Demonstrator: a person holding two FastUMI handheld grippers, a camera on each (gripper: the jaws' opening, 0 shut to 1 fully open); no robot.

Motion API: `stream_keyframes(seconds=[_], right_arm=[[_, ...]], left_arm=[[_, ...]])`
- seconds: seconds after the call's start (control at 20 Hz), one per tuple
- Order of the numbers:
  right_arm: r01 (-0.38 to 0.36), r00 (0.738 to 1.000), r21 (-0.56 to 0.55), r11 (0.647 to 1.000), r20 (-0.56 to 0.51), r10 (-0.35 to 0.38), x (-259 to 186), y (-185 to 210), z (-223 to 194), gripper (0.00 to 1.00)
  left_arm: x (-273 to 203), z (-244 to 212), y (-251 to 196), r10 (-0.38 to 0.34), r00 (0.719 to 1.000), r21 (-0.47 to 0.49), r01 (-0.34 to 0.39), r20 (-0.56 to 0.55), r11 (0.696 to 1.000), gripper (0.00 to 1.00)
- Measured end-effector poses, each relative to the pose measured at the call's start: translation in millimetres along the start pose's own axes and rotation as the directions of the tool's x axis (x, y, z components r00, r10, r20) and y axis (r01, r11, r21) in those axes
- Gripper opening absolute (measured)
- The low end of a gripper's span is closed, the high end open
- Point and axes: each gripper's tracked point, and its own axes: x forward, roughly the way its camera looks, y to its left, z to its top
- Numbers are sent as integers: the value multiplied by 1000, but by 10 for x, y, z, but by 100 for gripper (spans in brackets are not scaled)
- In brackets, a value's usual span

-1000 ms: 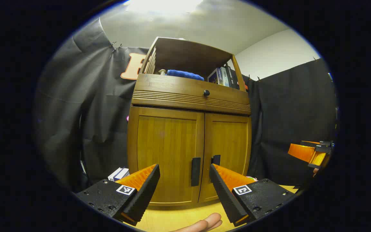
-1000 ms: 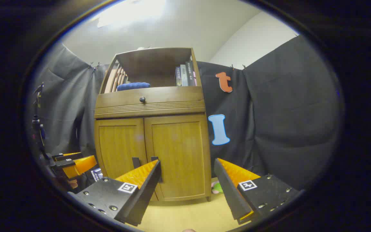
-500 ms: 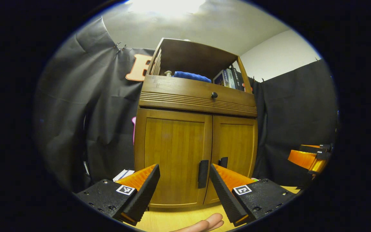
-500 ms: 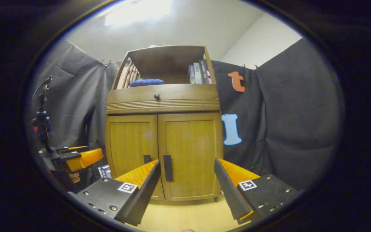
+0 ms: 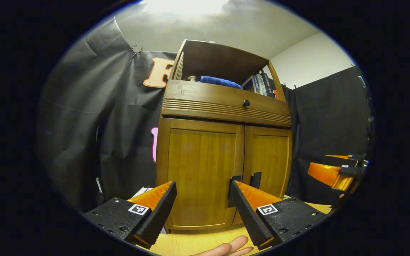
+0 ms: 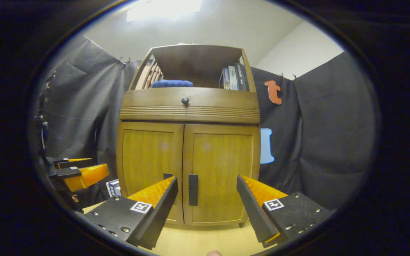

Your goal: Open the right door of the double-door shoe cabinet with the right hand, and open the left door with the left hand.

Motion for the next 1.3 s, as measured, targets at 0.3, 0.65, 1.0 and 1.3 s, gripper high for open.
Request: stream_keyframes(seconds=[0.3, 0.65, 1.0, 1.3], right_arm=[[-14, 996, 14, 1000, -88, 15, 666, 74, -403, 94], [-72, 986, -21, 997, -150, 68, 1388, 405, -852, 98], [-46, 979, 35, 998, -199, 52, 1836, 467, -1258, 94], [-106, 973, -33, 994, -210, 97, 1842, 567, -1246, 32]], left_arm=[[2, 19, 55, 3, 1000, -35, -3, -3, 999, 91], [36, -127, 60, -35, 998, -53, 32, -53, 998, 92], [71, -50, 137, -11, 999, -60, 9, -30, 998, 91], [40, -60, 47, -24, 999, -63, 22, -32, 998, 95]])
